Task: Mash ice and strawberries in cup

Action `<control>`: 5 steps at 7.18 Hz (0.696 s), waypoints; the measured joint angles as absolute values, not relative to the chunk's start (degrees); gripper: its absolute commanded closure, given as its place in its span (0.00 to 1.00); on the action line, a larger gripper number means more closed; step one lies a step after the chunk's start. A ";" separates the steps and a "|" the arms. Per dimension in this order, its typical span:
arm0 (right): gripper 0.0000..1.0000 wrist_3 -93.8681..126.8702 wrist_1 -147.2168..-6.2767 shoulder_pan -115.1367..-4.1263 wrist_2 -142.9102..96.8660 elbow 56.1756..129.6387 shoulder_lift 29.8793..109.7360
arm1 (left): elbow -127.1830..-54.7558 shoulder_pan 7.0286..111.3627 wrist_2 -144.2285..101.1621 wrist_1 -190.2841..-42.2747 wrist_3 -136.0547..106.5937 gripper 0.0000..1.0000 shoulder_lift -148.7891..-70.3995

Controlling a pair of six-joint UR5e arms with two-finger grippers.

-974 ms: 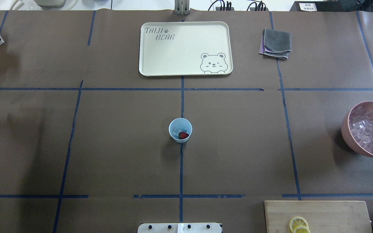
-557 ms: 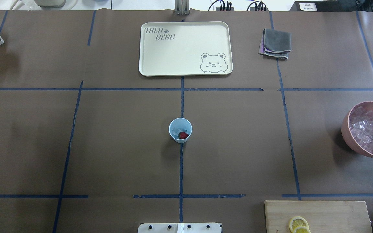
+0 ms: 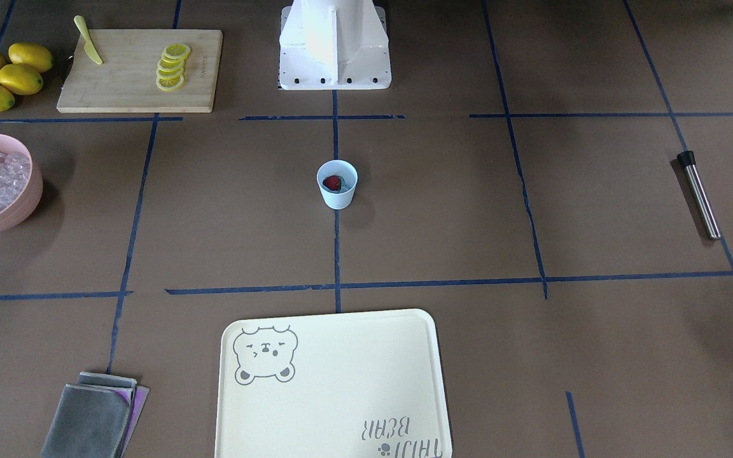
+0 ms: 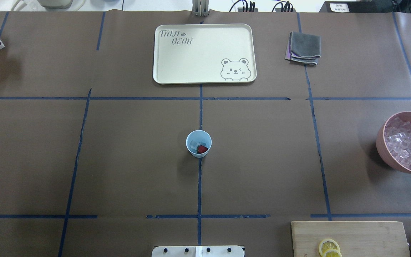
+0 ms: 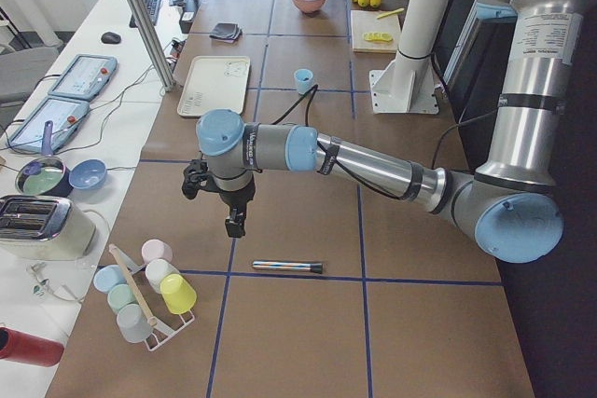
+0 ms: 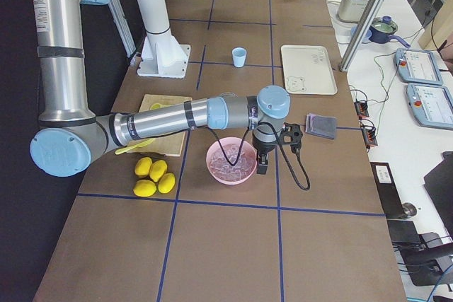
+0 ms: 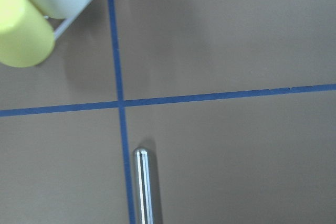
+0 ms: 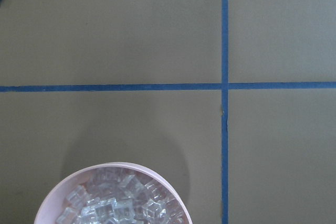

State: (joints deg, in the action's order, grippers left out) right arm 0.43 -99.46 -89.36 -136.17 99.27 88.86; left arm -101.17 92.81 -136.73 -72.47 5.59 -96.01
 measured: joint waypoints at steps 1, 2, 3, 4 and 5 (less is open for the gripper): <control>0.00 -2.38 -99.37 -90.02 -136.05 97.20 88.82 | -101.18 94.69 -136.76 -70.73 6.04 0.00 -95.65; 0.00 -3.66 -99.19 -90.30 -135.34 95.54 88.69 | -101.34 95.41 -136.77 -70.17 4.52 0.00 -95.10; 0.00 -4.11 -99.05 -90.34 -134.39 94.71 88.64 | -101.55 95.15 -136.62 -71.34 2.96 0.00 -93.96; 0.00 -4.25 -98.97 -90.27 -133.99 94.37 88.63 | -100.23 93.85 -136.49 -75.23 2.02 0.00 -92.61; 0.00 -4.24 -98.89 -90.23 -133.95 94.19 88.80 | -98.49 92.34 -136.41 -79.64 0.79 0.00 -91.88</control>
State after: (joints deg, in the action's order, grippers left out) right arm -4.24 -98.89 -90.23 -133.95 94.19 88.80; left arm -98.49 92.34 -136.41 -79.64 0.79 -91.88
